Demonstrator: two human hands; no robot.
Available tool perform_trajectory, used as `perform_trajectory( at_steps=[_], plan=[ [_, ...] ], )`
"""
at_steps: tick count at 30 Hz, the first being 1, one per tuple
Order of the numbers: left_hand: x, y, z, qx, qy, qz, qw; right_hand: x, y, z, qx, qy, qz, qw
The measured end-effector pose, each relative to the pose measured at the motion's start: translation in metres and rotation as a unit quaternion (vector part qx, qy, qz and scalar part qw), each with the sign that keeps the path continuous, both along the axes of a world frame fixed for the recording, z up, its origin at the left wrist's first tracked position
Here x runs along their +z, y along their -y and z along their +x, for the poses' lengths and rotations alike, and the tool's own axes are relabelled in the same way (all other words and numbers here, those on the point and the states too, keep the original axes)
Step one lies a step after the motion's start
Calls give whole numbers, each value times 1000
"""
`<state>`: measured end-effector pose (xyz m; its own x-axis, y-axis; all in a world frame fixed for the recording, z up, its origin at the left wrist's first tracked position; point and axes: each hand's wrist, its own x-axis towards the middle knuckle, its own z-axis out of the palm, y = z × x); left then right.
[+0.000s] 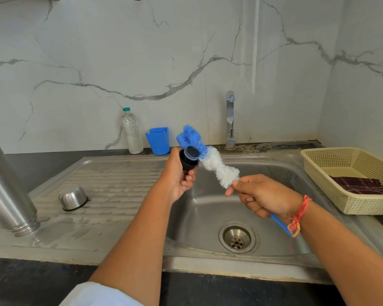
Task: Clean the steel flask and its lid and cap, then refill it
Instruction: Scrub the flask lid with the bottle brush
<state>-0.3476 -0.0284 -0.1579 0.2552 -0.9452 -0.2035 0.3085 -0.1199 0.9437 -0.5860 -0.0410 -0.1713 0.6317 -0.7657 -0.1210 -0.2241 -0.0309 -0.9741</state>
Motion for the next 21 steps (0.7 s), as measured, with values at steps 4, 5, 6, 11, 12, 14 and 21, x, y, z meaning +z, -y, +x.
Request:
perform_trajectory(
  at_steps=[4,5,6,11,12,14,21],
  plan=[
    [-1,5,2,54,5,-3,999,1,3,-1,-56,5,-39,998],
    [-2,7,2,81,-2,-7,997,1,3,0,-70,13,-48,996],
    [-3,9,3,108,-21,-12,994,1,3,1,-77,20,-56,995],
    [-3,13,11,175,-159,-50,970,1,-1,5,-60,-43,-179,981],
    [-3,13,11,180,-175,-58,966,0,-1,5,-51,-71,-213,973],
    [-2,14,12,190,-199,-68,959,-1,-1,5,-42,-99,-246,963],
    [-2,12,16,209,-219,-70,950,0,-1,1,-2,-34,-81,996]
  ],
)
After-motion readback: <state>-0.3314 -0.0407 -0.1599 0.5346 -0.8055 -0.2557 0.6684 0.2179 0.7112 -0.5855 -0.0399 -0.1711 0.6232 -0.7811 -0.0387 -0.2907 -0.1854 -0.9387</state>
